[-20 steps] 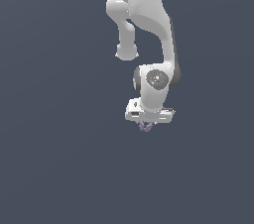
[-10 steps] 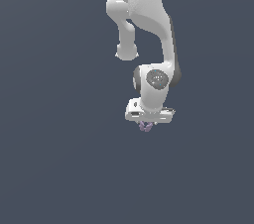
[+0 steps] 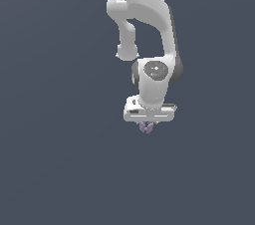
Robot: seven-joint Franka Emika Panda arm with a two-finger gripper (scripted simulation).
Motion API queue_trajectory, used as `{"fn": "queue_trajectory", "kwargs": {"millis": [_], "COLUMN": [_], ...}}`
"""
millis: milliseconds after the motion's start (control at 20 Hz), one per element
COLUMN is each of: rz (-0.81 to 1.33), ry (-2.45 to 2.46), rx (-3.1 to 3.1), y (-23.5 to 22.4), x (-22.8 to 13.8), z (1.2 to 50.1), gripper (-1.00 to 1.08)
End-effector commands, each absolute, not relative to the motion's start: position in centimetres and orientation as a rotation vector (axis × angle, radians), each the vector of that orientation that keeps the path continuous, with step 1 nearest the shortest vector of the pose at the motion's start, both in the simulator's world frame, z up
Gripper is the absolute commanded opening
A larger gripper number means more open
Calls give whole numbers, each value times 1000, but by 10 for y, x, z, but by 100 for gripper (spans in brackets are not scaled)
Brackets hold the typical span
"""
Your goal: Pick up the object and move it to a goal position.
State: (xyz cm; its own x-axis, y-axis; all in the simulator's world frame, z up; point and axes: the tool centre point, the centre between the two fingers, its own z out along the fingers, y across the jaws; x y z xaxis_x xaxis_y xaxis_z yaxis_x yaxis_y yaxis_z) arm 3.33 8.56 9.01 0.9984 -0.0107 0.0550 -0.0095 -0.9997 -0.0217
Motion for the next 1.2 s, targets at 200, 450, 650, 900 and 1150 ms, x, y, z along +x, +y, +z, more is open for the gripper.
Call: {"fn": "queue_trajectory", "kwargs": {"millis": [200,450,650,900,1150], "rz": [-199,-302,-378,-469,-555], "ry": [-123,-252,-350,-465,-576], "rx": [-3083,-3039,-2999,-2942,-2879], "y": [77,70,65,59,52], "x": [54,71,82,92,101], "z": [144,196,236,285,334], "gripper": [-100,-100,-100,-100,-100]}}
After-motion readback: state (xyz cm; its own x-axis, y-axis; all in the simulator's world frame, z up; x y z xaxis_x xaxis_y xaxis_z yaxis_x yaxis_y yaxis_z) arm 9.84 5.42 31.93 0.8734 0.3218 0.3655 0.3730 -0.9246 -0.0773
